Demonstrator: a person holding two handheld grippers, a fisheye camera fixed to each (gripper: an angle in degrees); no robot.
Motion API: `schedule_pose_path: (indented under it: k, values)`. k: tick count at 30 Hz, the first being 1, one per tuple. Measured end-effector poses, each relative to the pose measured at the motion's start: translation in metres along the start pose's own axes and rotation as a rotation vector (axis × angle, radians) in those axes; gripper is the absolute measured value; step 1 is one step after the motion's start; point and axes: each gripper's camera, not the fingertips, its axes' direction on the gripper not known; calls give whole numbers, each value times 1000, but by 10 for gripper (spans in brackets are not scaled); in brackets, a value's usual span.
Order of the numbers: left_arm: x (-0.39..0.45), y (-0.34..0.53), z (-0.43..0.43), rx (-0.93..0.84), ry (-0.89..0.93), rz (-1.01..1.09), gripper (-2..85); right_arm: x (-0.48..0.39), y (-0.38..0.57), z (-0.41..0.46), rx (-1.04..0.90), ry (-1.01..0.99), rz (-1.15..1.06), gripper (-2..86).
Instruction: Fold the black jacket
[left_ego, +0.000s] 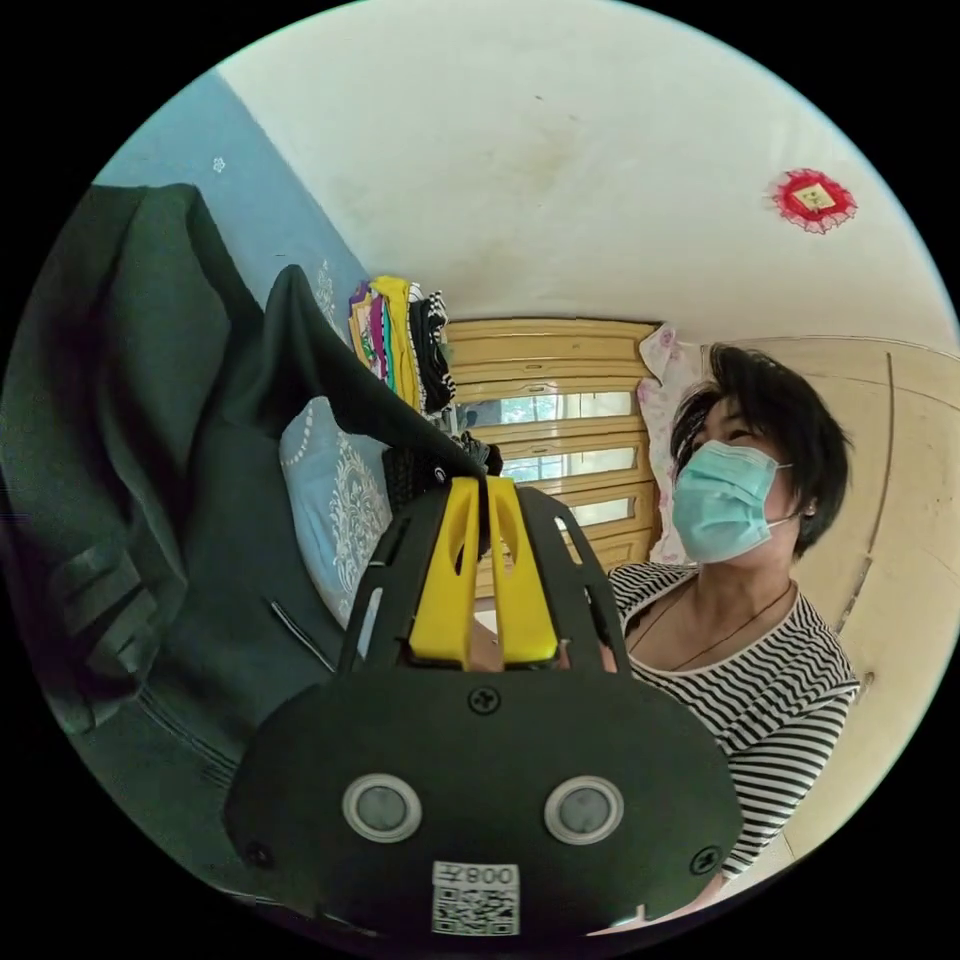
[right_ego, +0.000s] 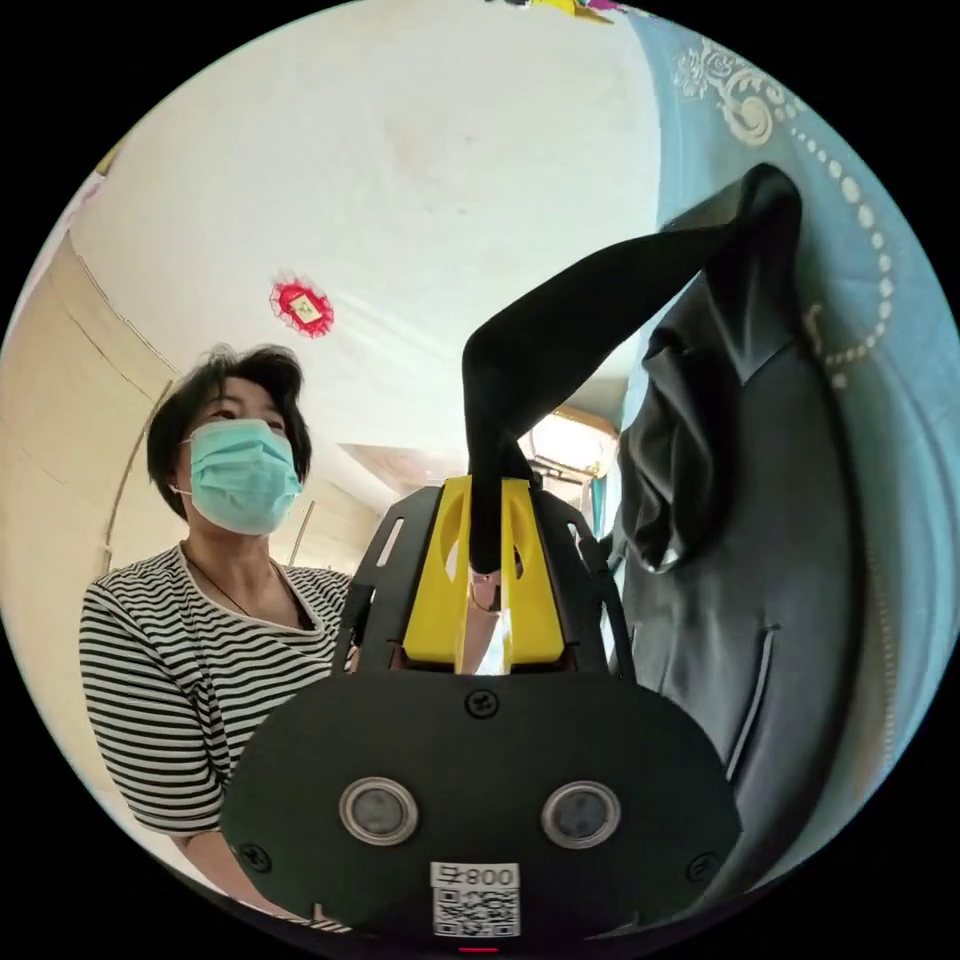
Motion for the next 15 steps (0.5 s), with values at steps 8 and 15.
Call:
schedule_pose_path:
  k: [8, 15]
  values:
    - [89, 26, -83, -64, -270, -14, 15, 28, 32, 118, -221, -123, 98, 44]
    - [105, 49, -121, -77, -405, -126, 14, 52, 58, 195, -348, -57, 145, 25]
